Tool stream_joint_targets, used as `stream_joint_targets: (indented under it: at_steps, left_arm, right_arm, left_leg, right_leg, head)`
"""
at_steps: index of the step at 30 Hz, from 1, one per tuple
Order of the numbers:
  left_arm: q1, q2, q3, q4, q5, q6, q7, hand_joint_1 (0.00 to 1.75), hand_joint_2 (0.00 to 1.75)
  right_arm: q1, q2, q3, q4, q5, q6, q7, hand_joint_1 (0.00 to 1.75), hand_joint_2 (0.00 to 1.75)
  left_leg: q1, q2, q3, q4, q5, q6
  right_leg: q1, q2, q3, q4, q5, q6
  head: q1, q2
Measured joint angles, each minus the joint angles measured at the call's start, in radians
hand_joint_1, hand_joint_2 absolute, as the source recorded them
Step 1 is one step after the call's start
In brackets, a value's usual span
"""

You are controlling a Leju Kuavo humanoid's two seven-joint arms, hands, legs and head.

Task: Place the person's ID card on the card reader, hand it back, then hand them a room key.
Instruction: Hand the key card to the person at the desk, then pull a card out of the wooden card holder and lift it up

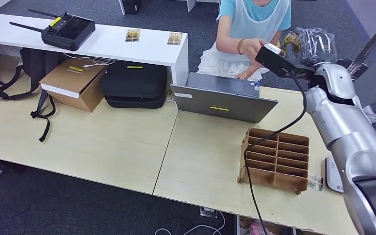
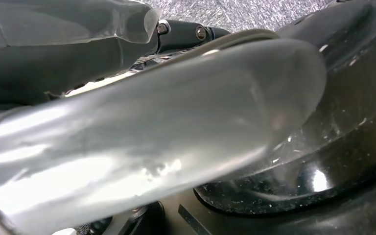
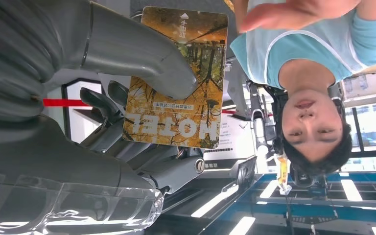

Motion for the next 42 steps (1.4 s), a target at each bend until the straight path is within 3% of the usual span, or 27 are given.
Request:
stream_joint_targets:
  at_steps: [10, 16, 18, 20, 22, 34, 42]
  left_arm:
    - [-0.004, 0.005, 0.000, 0.000, -0.018, -0.021, 0.000, 0.00, 0.00]
    - [-0.005, 0.006, 0.000, 0.000, -0.018, -0.026, 0.000, 0.00, 0.00]
    - [-0.005, 0.006, 0.000, 0.000, -0.017, -0.027, 0.000, 0.00, 0.00]
    - [-0.005, 0.007, 0.000, 0.000, -0.015, -0.028, 0.001, 0.00, 0.00]
    - [-0.006, 0.008, 0.000, 0.000, -0.013, -0.027, 0.003, 0.00, 0.00]
    - [-0.006, 0.008, 0.003, 0.000, -0.003, -0.026, 0.003, 0.00, 0.00]
    - [-0.004, 0.008, 0.012, 0.000, 0.000, -0.024, 0.000, 0.00, 0.00]
  right_arm:
    - [-0.002, -0.004, 0.003, 0.023, 0.002, -0.017, 0.006, 1.75, 1.75]
    - [0.001, -0.003, 0.007, 0.024, 0.000, -0.016, 0.006, 1.39, 1.75]
    - [0.002, -0.001, 0.007, 0.024, -0.003, -0.015, 0.005, 1.02, 1.75]
    - [0.003, 0.002, 0.007, 0.025, -0.006, -0.013, 0.002, 0.34, 1.75]
    - [0.003, 0.007, 0.007, 0.027, -0.014, -0.011, -0.003, 0.00, 1.75]
    - [0.002, 0.036, -0.020, 0.032, -0.110, -0.008, -0.067, 0.00, 1.75]
    - [0.002, 0.033, -0.170, 0.028, -0.371, -0.004, -0.235, 0.00, 1.75]
  left_leg:
    - [0.000, 0.002, 0.000, 0.000, 0.000, 0.000]
    - [0.000, 0.002, 0.000, 0.000, 0.000, 0.000]
    - [0.000, 0.002, -0.001, 0.000, 0.000, 0.000]
    - [0.000, 0.002, -0.001, 0.000, 0.000, 0.000]
    - [0.000, 0.002, -0.001, 0.000, 0.000, 0.000]
    - [0.000, 0.002, -0.001, 0.000, 0.000, 0.000]
    - [0.000, 0.002, -0.001, 0.000, 0.000, 0.000]
  right_leg:
    - [0.000, 0.001, -0.001, 0.000, 0.001, -0.001]
    - [0.000, 0.001, -0.001, 0.000, 0.001, -0.001]
    - [0.000, 0.001, -0.001, 0.000, 0.001, -0.001]
    - [0.000, 0.001, -0.001, 0.000, 0.001, -0.001]
    - [0.000, 0.001, -0.001, 0.000, 0.001, -0.001]
    - [0.000, 0.001, -0.001, 0.000, 0.001, -0.001]
    - [0.000, 0.001, -0.002, 0.000, 0.001, -0.001]
  head:
    - [0.000, 0.000]
    - [0.000, 0.000]
    - [0.000, 0.000]
    - [0.000, 0.000]
    - [0.000, 0.000]
    - [0.000, 0.000]
    - [0.000, 0.000]
